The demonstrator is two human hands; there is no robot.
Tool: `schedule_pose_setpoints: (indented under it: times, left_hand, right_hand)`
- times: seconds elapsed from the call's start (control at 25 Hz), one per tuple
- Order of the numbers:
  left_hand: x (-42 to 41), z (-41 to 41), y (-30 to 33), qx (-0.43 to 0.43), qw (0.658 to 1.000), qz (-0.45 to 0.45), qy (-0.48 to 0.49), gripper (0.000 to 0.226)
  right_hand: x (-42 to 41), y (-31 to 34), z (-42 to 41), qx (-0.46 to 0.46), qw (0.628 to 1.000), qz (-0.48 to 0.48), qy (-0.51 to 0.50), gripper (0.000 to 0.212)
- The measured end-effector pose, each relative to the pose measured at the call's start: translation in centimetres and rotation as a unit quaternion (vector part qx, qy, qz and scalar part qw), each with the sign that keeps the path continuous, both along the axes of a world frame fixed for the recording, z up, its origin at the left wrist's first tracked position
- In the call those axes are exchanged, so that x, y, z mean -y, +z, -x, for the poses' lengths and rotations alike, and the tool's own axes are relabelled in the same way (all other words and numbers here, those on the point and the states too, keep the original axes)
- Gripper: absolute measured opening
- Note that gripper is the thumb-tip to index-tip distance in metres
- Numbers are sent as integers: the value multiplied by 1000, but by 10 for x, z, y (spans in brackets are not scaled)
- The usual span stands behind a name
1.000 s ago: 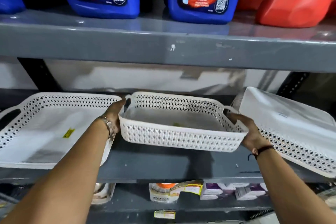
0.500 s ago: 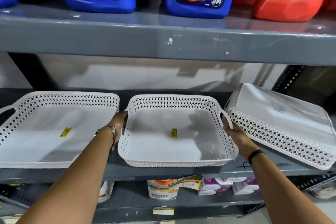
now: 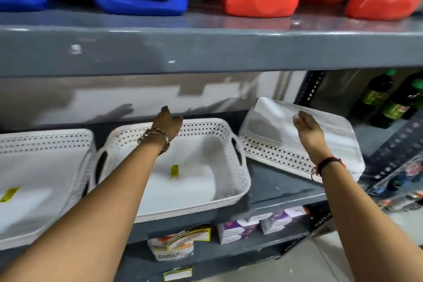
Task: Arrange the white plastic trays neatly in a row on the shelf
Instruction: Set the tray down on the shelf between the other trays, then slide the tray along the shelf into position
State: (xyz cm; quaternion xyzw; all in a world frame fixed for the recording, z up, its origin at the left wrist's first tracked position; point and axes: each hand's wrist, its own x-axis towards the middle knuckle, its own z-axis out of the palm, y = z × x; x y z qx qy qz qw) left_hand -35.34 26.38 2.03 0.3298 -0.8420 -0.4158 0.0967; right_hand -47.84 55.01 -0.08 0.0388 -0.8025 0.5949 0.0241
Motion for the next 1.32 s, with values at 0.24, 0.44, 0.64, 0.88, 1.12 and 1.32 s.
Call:
schedule_pose_setpoints:
  times: [0.24,0.44,0.64,0.88,1.12,1.32]
  left_hand:
    - [-112,109,-8,-44,993,-92,-63,57]
    - [-136,165,-35,23,988,-135,-74,59]
    - [-140,173,-54,9,978,-206,-40,60]
    - [-124,154,-24,-125,869,-474,64,86]
    - [-120,105,-1,66,913,-400,-55,43]
    - [-138,94,-18,196,932,-292,-91,35]
  right_hand:
    - [-117,-23,83,39,967,-210,-137,54]
    - [-154,-41,109,249,955,-137,-81,55]
    - [-147,-46,120,231,951,-192,-71,56]
    - [-158,-4,116,124,989,69,-44,70]
    - [-179,11,104,248,953,166,46,47]
    - [-186,-29,100,157,967,-183,-77,13]
